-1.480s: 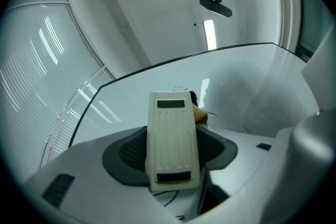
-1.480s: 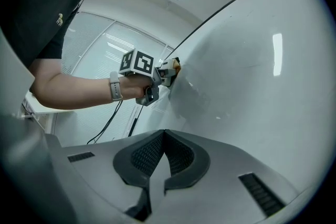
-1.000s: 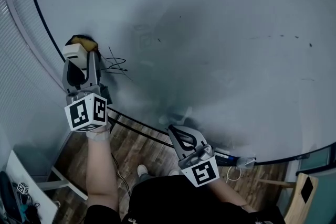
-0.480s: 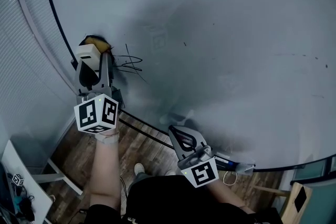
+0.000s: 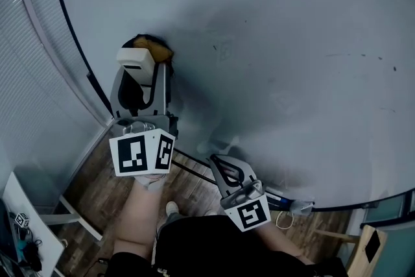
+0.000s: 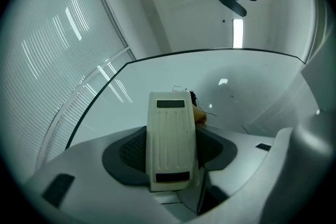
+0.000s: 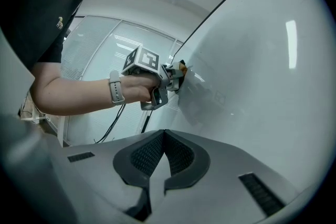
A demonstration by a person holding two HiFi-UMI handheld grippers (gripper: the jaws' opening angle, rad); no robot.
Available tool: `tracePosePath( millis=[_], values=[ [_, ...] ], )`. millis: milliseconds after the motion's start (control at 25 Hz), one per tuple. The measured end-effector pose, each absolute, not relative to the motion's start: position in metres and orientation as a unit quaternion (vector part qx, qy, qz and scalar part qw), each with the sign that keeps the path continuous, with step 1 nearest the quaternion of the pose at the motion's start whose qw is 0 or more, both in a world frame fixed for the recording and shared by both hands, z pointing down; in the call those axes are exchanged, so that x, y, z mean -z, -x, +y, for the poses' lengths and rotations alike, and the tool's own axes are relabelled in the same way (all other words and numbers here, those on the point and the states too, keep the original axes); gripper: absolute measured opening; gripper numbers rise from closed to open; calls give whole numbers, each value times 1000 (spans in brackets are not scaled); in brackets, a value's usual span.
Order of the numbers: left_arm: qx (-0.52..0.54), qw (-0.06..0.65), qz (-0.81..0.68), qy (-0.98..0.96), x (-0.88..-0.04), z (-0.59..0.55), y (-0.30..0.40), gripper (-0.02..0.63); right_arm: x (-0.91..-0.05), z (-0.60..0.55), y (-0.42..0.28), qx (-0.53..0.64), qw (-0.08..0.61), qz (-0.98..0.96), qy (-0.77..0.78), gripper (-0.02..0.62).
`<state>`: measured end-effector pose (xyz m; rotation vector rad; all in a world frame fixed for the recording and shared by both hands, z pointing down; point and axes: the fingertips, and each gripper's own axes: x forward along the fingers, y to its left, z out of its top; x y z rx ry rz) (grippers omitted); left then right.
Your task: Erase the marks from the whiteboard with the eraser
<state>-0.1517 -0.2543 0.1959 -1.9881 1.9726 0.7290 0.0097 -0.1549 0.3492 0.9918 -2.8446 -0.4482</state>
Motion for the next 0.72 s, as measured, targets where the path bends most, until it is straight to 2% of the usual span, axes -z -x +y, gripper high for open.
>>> tracePosePath(
  millis=[160,280,720],
  values=[
    [-235,147,658,700,-194,-248,131,255,-352,-151,-11,145,54,-934,-323,28],
    [-221,156,664,697,-198,-251,142,259,-352,-149,-12,147,59,-933,-323,28],
    [-201,47,735,646,-294,-287,254,259,-365,-146,10,144,75,-937,-309,28]
  ],
)
